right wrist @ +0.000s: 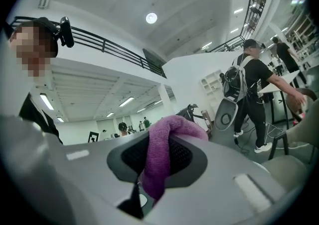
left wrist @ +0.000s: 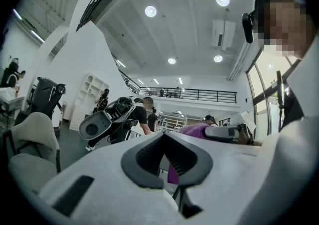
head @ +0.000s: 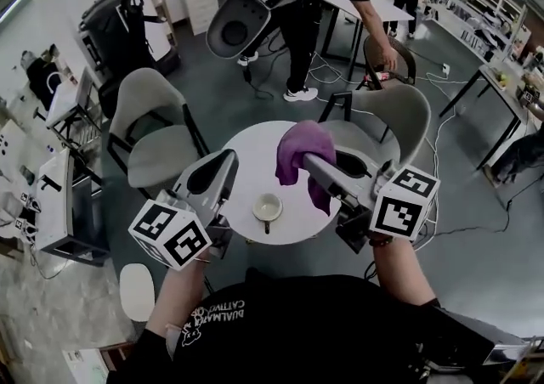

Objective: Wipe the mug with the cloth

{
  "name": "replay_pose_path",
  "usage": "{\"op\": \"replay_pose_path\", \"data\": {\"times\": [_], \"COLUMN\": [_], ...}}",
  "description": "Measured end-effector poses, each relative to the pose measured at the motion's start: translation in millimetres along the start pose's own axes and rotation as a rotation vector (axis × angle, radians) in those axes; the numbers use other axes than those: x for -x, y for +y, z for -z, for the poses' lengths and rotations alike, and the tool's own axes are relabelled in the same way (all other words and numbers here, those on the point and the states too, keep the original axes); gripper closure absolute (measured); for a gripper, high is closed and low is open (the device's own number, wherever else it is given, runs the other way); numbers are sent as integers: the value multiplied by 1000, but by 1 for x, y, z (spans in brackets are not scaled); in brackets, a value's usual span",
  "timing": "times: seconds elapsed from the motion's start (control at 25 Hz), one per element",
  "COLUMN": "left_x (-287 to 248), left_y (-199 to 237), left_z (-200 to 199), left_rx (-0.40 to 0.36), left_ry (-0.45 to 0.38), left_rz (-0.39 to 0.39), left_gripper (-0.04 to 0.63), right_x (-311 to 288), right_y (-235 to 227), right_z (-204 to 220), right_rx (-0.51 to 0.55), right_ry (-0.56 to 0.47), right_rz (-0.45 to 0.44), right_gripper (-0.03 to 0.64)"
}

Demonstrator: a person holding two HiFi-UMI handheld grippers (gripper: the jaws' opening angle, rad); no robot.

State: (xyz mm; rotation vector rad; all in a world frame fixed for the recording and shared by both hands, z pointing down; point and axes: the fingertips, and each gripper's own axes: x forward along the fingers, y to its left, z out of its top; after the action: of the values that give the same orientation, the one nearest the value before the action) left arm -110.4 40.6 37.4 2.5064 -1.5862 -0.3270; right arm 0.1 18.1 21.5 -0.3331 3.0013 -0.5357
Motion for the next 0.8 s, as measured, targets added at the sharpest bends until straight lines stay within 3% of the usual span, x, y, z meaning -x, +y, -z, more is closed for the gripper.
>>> {"op": "replay_pose_path", "data": {"times": [0.2,0.4,0.8], "left_x": [-28,-52,-62], "left_y": [-48,-109,-164], "left_z": [35,64,90], "left_rx": [13,19,43], "left_ry": [24,42,19], "left_rz": [-34,-34,-99], "left_gripper": [594,594,594], "right_x": [48,106,166], "right_y": [-16,-34,-51], "right_z": [5,7,7], "right_rx": [29,-31,11], "right_ry": [69,48,61], "right_rz": [-23,-33,-48], "right_gripper": [547,547,551]}}
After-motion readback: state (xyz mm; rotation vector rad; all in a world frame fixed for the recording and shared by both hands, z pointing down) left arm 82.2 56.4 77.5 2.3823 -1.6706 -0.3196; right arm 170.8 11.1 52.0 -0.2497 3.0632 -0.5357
